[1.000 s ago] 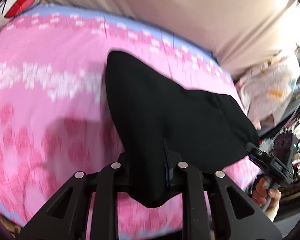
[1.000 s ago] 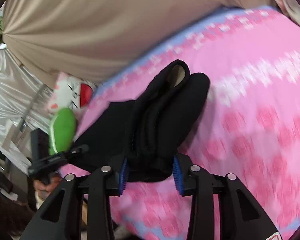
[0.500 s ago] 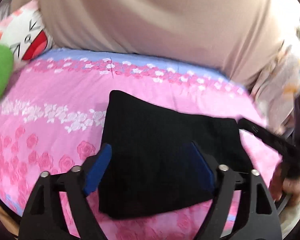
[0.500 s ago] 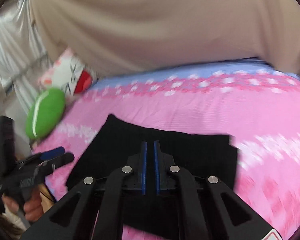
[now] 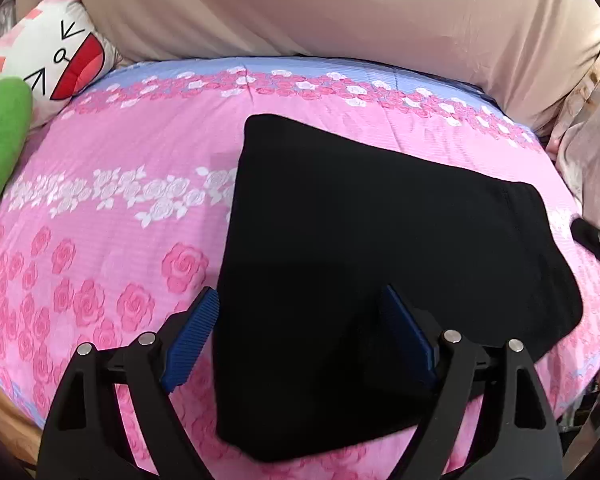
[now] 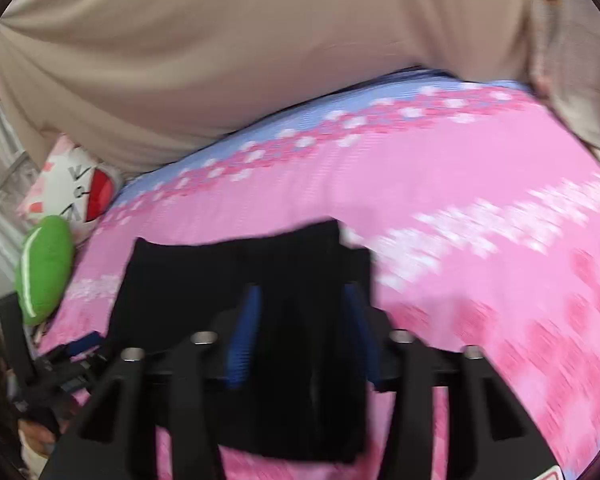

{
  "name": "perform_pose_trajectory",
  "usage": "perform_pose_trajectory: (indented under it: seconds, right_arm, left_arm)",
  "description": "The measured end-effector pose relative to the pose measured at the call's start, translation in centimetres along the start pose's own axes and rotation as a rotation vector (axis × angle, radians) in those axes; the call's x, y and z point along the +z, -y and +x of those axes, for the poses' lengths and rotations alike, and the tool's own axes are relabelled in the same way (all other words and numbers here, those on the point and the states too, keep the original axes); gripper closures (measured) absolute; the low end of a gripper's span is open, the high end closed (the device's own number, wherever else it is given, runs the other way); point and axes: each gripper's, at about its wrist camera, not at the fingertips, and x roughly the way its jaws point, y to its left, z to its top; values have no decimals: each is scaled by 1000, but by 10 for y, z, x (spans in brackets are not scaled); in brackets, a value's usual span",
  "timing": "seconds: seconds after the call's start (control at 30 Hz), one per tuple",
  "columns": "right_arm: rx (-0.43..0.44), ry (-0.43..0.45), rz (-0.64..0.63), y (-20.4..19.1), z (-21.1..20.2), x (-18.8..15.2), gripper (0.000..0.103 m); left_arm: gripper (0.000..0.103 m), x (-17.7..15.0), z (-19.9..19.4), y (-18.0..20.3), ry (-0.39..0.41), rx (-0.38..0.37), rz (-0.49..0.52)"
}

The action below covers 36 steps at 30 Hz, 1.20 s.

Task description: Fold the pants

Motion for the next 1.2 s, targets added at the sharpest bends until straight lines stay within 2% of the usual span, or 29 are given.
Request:
perform_pose_trajectory:
  seconds: [0.13,0.3,0.37,0.43,0.57,0.67,0.77,0.8,0.83,0.87,0.9,0.93,0.97,1.07,1.2]
  right_arm:
    - [-14,-32,13,10,-13,-21,37]
    - [21,-107,9,10,-3,-46,37]
    - [11,-119,7,6,3,-54,35]
    - [-5,-126,7,7,5,-59,34]
    - [52,-148,76,20,7,-71,33]
    - [91,-144,118,29,8,-76,28]
    - [112,-142,107,26,10,-75,24]
    - [117,-139,106,24,11,-74,25]
    - [122,-137,102,23,12,-73,36]
    - [139,-134,108,22,14,-72,40]
    - [149,-127,120,21,14,-70,53]
    - [178,-119,132,22,13,-68,60]
    - [188,-116,134,21,12,-67,61]
    - [181,-108,117,14,5,-64,65]
    - [190,-96,104,6,-5,-62,66]
  left_arm:
    - [19,-5,-8,-5,-9,1,-10]
    - [18,-14,-8,-8,-29,-2,-22]
    - [18,-18,-6,-10,-44,-12,-20]
    - [14,-24,-3,-14,-72,-49,-34]
    - [10,-33,8,-26,-128,-142,-105]
    - [8,-32,11,-23,-115,-160,-85]
    - [8,-28,16,-14,-104,-177,-63]
    - [11,-25,18,-10,-103,-179,-58]
    - [15,-23,19,-6,-101,-172,-52]
    - [25,-20,18,-2,-102,-177,-46]
    - [39,-18,16,1,-100,-177,-40]
    - [44,-15,13,2,-96,-187,-37]
    - [54,-13,10,3,-92,-174,-29]
    - [69,-9,-2,1,-80,-159,-16]
    - [81,-7,-17,7,-61,-132,27]
